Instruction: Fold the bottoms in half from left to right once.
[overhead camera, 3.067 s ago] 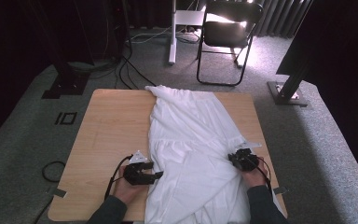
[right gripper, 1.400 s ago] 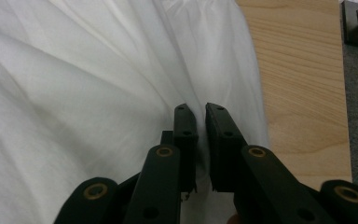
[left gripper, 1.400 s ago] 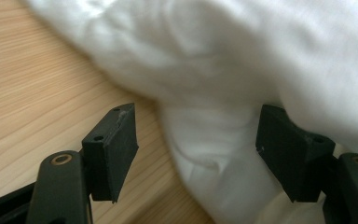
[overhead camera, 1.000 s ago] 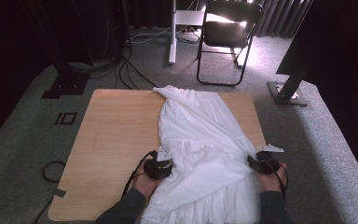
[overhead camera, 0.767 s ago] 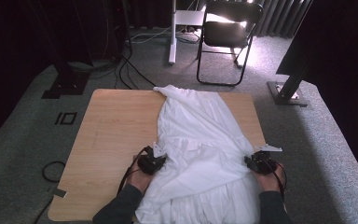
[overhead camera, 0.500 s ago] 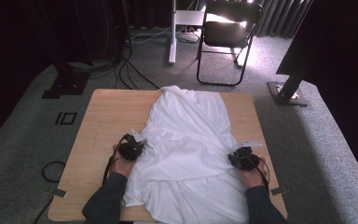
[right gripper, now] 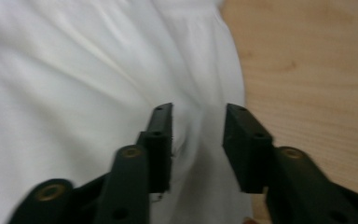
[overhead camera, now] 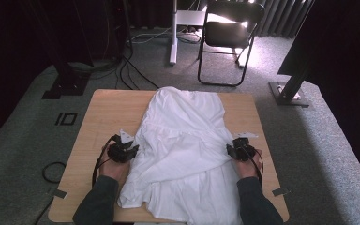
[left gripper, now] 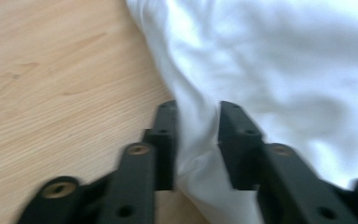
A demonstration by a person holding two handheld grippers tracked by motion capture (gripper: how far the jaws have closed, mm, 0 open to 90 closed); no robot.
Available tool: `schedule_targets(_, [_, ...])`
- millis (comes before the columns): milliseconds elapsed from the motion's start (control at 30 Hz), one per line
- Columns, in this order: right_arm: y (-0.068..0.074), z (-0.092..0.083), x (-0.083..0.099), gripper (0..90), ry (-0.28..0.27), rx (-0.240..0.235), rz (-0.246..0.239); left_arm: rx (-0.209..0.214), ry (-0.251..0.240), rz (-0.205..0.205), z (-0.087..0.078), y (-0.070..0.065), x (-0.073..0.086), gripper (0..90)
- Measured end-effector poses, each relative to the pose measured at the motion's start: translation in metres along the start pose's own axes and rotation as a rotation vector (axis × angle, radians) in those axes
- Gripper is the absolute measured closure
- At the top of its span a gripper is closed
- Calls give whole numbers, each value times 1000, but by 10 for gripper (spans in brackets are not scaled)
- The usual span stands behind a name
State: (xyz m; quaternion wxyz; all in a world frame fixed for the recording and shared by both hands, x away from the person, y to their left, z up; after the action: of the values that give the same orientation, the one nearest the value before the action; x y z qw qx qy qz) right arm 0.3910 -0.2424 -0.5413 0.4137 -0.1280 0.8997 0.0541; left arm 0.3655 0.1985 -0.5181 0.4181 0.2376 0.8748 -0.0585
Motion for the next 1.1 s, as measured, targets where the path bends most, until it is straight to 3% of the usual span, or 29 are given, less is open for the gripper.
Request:
schedule_targets(100, [16,-18,-7,519,-83,-65,-67,3,-5,-11,-12,-2,7,579])
schedule_targets(233, [46,-18,-18,520,-108,-236,-133,42,-10,-17,-22,-9,18,528])
schedule_targets(333, [63,-3,-21,524,-77,-273,-150,68,4,-10,-25,-17,29,501])
schedule_targets(433, [71,12,-19,514,-45,-288,-146,110,11,-36,-25,-22,40,481])
schedule_targets(467, [72,18,-18,544,-31,-300,-142,115,28,-30,-22,-25,45,477])
schedule_targets(533, [74,23,-15,761,-3,-314,-153,110,62,-9,-17,-29,50,478])
schedule_targets(600, [73,17,-14,864,-12,-323,-156,136,60,-10,-17,-30,51,564])
schedule_targets(667, [71,13,-13,878,-21,-327,-157,134,58,-2,-18,-31,50,682])
schedule_targets(700, [69,5,-12,882,-32,-327,-164,124,55,12,-21,-32,50,682])
schedule_targets(733, [60,-16,-5,883,-53,-310,-182,119,59,18,-22,-33,51,751])
schedule_targets(800, [47,-38,4,883,-72,-312,-171,118,63,23,-23,-34,52,749])
schedule_targets(933, [18,-82,33,882,-108,-328,-106,129,79,58,-22,-42,54,722])
schedule_targets(1000, [7,-101,49,881,-112,-308,-93,118,93,91,-21,-49,55,709])
schedule_targets(1100, [-6,-120,72,876,-105,-277,-69,122,91,108,-21,-54,55,696])
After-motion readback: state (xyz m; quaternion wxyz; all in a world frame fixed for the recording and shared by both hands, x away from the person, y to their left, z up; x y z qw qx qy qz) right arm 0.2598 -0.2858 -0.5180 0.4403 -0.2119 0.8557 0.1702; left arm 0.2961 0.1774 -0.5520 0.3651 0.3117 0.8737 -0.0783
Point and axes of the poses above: each handheld gripper's, and its own axes: z roughly forward along the jaws, x roughly out of its underside, y roughly to its left, the point moved 1 cm from there along z, roughly forward along the jaws, and after that the axes turned 3 degrees about -y, right-handed, at the moved point
